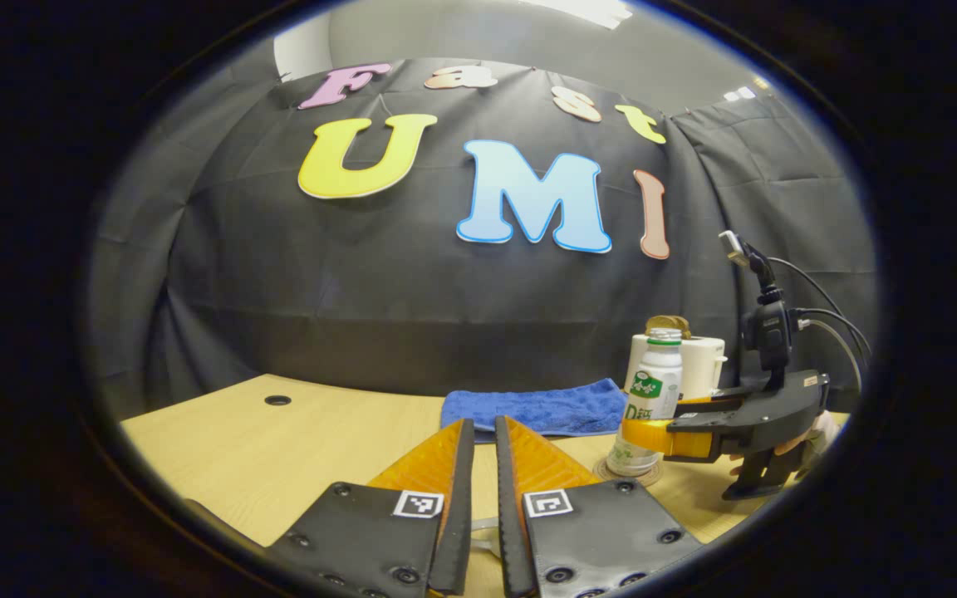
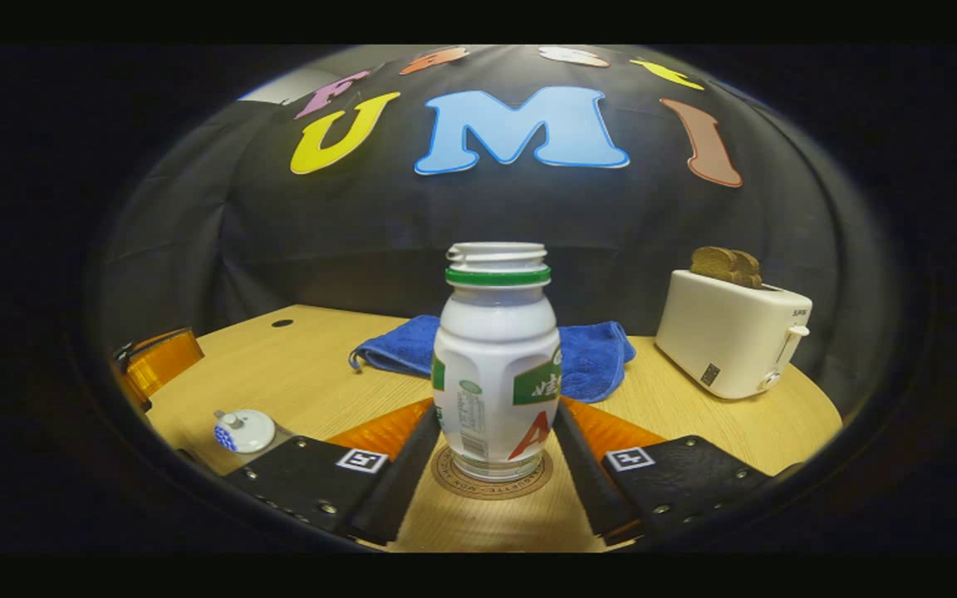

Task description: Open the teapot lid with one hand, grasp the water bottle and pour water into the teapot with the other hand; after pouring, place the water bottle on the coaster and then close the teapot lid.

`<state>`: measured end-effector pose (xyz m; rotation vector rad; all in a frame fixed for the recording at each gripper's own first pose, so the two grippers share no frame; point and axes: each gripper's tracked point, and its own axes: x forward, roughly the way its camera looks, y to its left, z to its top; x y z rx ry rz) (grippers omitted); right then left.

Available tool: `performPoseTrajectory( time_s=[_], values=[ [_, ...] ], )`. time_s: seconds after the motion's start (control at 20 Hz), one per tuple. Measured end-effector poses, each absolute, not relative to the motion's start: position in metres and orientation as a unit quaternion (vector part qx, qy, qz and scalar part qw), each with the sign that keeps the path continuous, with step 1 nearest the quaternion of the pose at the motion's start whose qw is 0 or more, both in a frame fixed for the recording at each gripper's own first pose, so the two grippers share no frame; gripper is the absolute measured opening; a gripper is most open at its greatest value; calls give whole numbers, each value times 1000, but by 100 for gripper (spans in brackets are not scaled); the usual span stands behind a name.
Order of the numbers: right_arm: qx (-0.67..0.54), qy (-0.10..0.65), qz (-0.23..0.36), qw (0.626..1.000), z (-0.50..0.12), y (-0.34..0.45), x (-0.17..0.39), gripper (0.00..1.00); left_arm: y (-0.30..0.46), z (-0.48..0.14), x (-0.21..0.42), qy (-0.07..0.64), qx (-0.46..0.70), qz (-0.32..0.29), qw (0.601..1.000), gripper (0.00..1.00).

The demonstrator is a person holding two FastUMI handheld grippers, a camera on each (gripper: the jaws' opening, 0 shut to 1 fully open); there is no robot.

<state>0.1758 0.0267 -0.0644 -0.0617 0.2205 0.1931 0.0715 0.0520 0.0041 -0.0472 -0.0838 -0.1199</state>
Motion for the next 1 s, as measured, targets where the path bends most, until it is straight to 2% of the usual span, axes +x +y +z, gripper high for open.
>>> performPoseTrajectory(
  time_s=[0.05,0.1,0.15,0.2,0.6,0.7,0.75,0.85,0.95,1.0],
  values=[
    [-31,107,95,989,-63,25,175,93,53,5,70,-43,-23,-59,997,26],
    [-32,104,92,990,-61,24,174,94,53,6,70,-45,-23,-59,997,26],
    [-33,101,90,990,-59,22,172,94,54,8,69,-46,-24,-59,997,22],
    [-32,98,89,991,-58,22,170,94,52,8,69,-47,-25,-62,997,26],
    [-50,61,80,994,-44,17,134,95,38,19,59,-58,-19,-78,995,26],
    [-47,50,76,995,-34,16,118,95,30,22,53,-62,-28,-82,994,26],
    [-45,45,73,995,-29,14,108,95,28,24,49,-61,-34,-80,994,22],
    [-37,34,73,996,-11,10,82,95,25,26,34,-56,-47,-66,995,26],
    [-26,12,69,997,15,-4,47,95,18,40,2,-55,-42,-44,997,22],
    [-19,6,69,997,22,-8,35,95,12,48,-12,-57,-41,-39,997,26]
  ],
)
